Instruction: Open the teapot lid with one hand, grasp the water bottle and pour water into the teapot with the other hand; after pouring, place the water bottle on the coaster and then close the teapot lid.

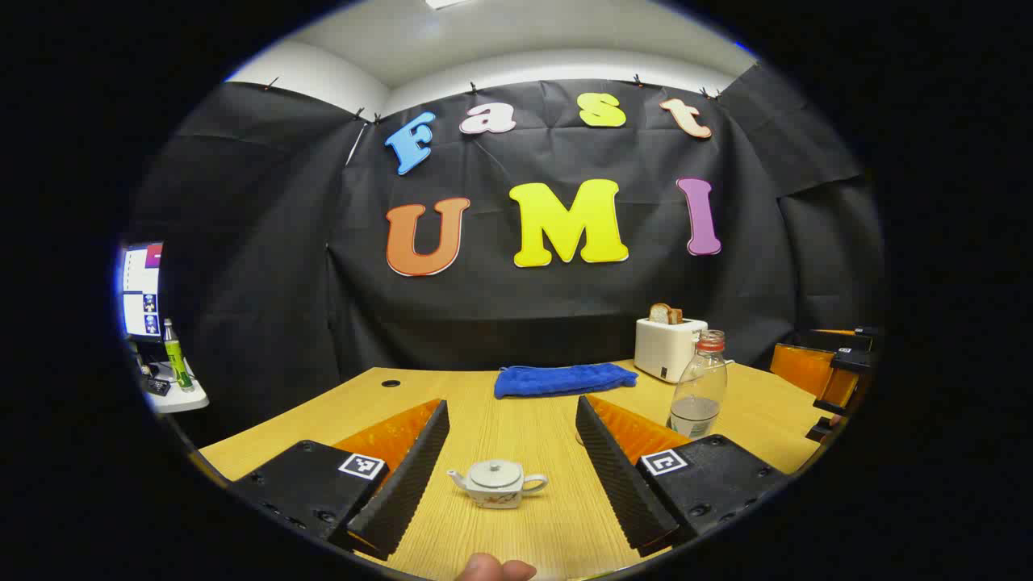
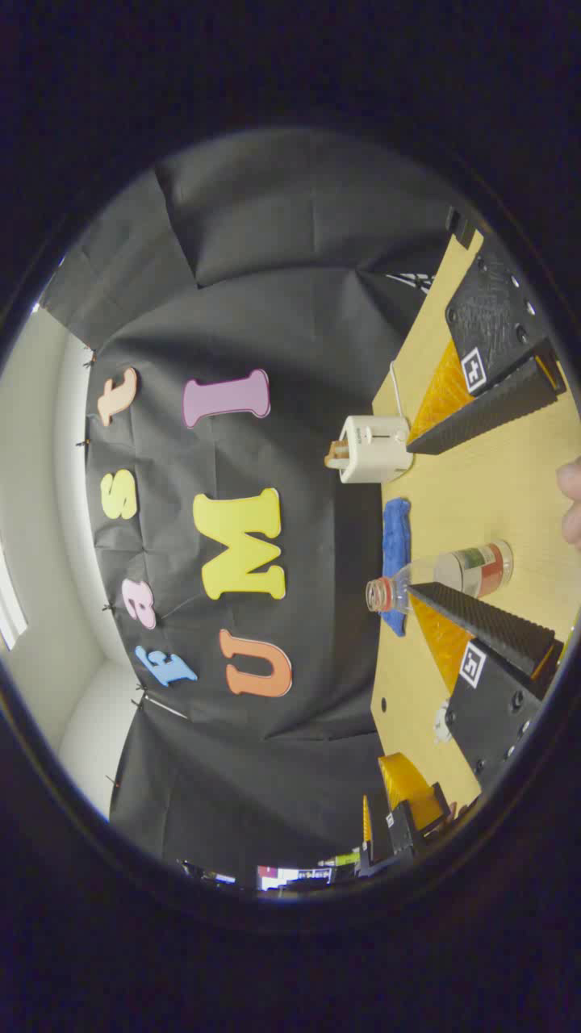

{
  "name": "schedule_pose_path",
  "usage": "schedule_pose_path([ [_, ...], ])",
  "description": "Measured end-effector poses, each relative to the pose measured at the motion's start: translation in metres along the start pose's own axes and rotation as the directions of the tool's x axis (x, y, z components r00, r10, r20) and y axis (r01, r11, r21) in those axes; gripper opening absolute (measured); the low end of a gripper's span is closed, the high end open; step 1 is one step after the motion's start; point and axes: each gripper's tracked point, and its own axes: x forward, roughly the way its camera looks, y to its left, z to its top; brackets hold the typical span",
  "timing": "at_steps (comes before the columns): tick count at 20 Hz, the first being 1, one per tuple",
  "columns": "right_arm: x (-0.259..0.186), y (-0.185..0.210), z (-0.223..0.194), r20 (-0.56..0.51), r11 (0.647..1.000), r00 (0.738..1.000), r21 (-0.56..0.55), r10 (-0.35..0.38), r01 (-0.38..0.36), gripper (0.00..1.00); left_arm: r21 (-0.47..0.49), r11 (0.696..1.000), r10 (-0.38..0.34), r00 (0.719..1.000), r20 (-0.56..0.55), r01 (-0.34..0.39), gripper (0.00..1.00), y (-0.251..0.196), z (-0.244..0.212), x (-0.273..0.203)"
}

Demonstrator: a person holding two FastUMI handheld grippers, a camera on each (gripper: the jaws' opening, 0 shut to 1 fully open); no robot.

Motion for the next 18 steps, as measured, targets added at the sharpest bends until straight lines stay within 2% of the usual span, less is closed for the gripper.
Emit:
schedule_pose_path([
  [3,0.006,0.001,0.003,0.015,0.998,1.000,-0.057,0.014,-0.013,0.95,0.017,1.000,0.025,1.000,0.001,-0.025,0.99,0.004,-0.003,0.005],
  [8,0.033,0.003,0.010,0.012,0.995,0.997,-0.063,0.076,-0.075,0.96,0.025,0.997,0.069,0.998,0.000,-0.069,0.99,0.004,-0.004,0.029],
  [11,0.042,-0.002,0.006,0.003,0.997,0.997,-0.031,0.074,-0.074,0.95,0.025,0.995,0.093,0.996,-0.012,-0.093,0.99,0.010,-0.003,0.037],
  [14,0.036,-0.008,-0.013,-0.039,0.998,0.998,0.052,0.046,-0.044,0.98,0.014,0.997,0.070,0.997,-0.015,-0.070,0.99,0.008,-0.003,0.033],
  [15,0.033,-0.009,-0.017,-0.045,0.997,0.998,0.063,0.037,-0.034,0.95,0.015,0.997,0.072,0.997,-0.014,-0.071,0.99,0.010,-0.002,0.030],
  [17,0.033,-0.005,-0.020,-0.049,0.998,0.998,0.060,0.028,-0.025,0.98,0.023,0.996,0.088,0.996,-0.012,-0.088,0.99,0.020,-0.003,0.024],
  [18,0.033,-0.003,-0.020,-0.048,0.998,0.998,0.056,0.031,-0.028,0.93,0.024,0.996,0.091,0.996,-0.014,-0.090,0.99,0.022,-0.005,0.023],
])
